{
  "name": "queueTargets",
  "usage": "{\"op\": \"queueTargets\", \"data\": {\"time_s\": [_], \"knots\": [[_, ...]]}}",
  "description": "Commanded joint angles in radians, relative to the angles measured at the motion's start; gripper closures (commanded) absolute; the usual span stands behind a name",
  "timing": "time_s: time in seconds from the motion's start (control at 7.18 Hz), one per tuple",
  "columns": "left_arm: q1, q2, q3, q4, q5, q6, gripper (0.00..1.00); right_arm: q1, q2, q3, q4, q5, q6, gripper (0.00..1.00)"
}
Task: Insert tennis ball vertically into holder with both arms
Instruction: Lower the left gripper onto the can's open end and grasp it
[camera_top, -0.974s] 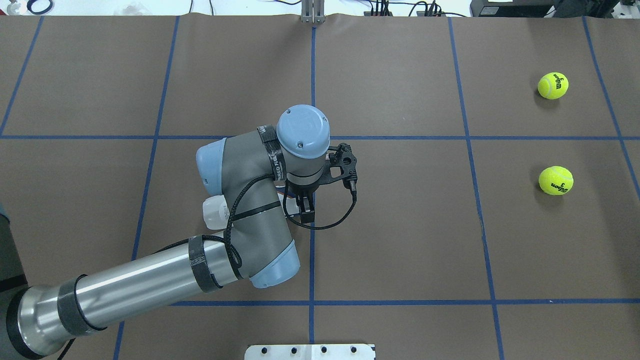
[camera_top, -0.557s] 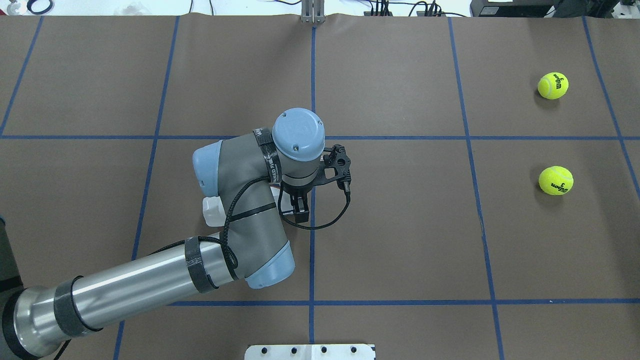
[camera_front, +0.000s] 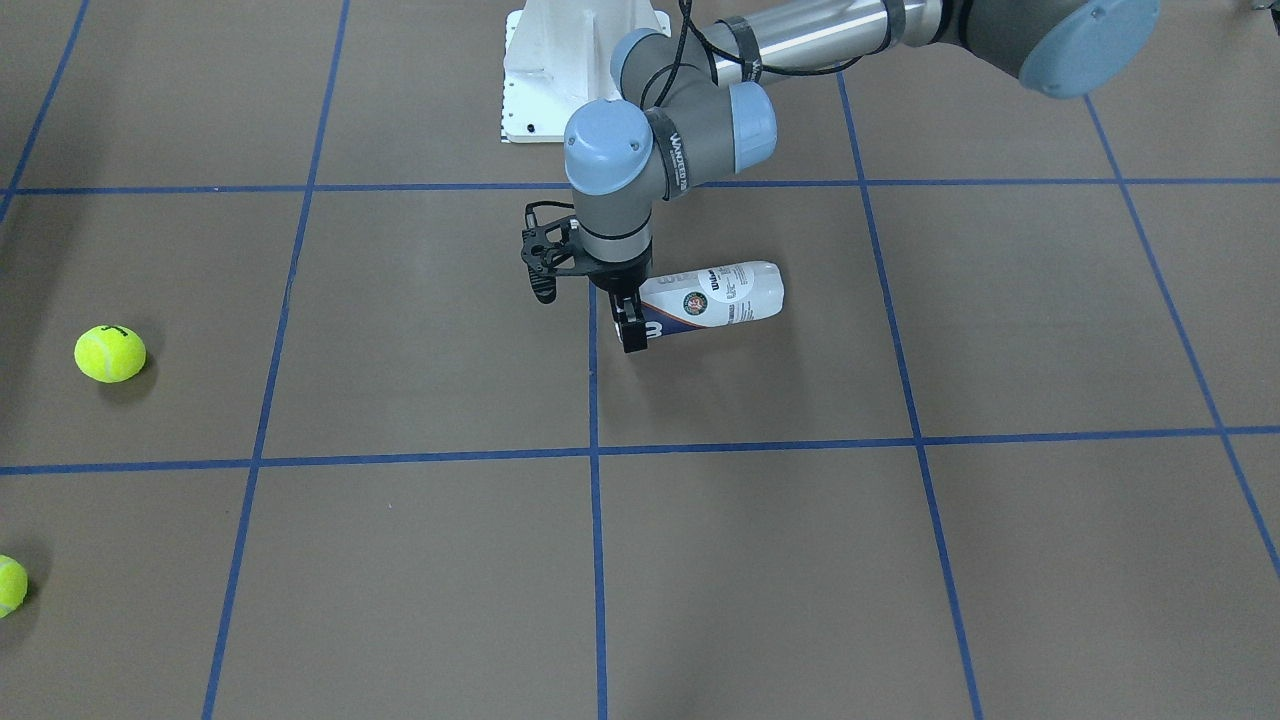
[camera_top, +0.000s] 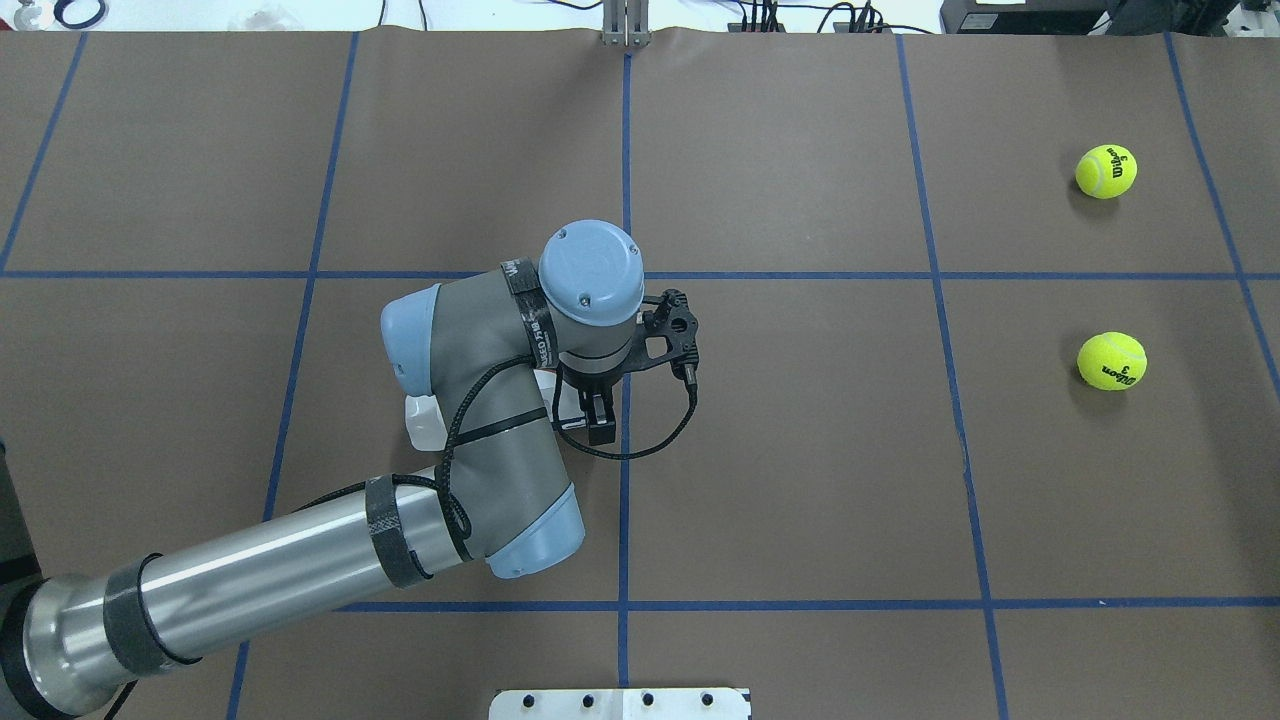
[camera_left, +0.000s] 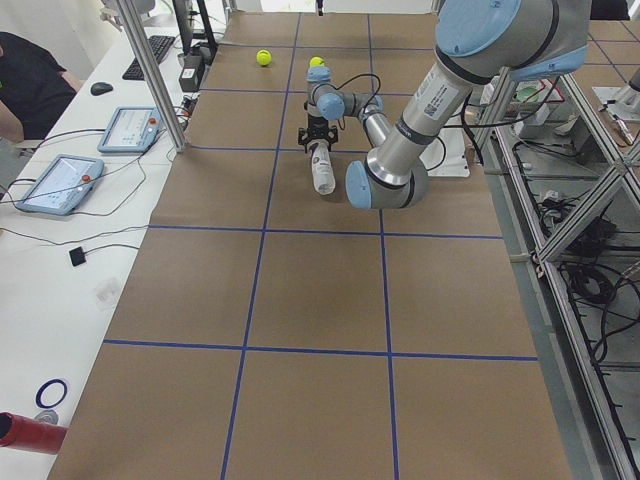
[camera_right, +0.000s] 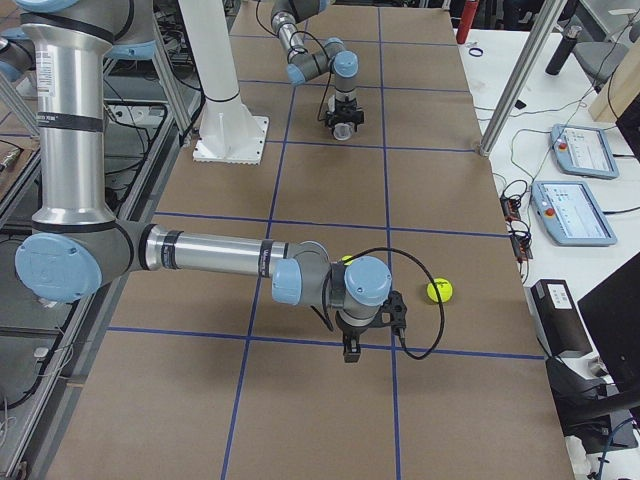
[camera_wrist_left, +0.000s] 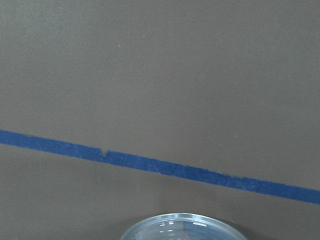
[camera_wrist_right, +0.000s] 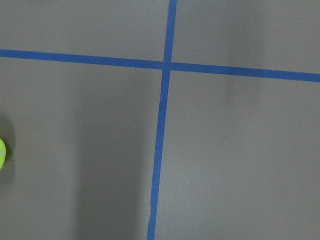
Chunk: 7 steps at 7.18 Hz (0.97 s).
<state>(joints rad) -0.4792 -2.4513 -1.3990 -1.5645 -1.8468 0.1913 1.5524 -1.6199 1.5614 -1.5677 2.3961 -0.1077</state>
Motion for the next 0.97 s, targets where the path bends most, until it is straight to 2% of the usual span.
{"op": "queueTargets", "data": {"time_s": [0.0,0.14,0.28,0.42,0.56,0.7,0.84], "knots": [[0.001,0.002,0.000,-0.009,0.000,-0.003,0.01,0.000,0.000,-0.001,0.000,0.000,0.000,0.01],[0.007,0.002,0.000,-0.014,0.000,-0.006,0.01,0.000,0.002,-0.003,0.000,0.000,0.000,0.01],[0.011,0.002,0.000,-0.015,0.000,-0.009,0.11,0.000,0.002,-0.001,0.000,0.000,0.000,0.01],[0.013,0.002,0.000,-0.015,0.000,-0.009,0.25,0.000,0.005,-0.001,0.000,0.000,0.000,0.01],[0.013,0.002,-0.003,-0.015,0.000,-0.009,0.45,0.000,0.005,-0.001,0.000,0.002,0.000,0.01],[0.011,0.000,-0.014,-0.014,0.000,-0.009,0.60,0.000,0.005,0.000,0.002,0.002,0.000,0.01],[0.010,-0.003,-0.047,-0.012,0.003,-0.009,0.67,0.000,0.005,0.002,0.000,0.003,0.000,0.00]]}}
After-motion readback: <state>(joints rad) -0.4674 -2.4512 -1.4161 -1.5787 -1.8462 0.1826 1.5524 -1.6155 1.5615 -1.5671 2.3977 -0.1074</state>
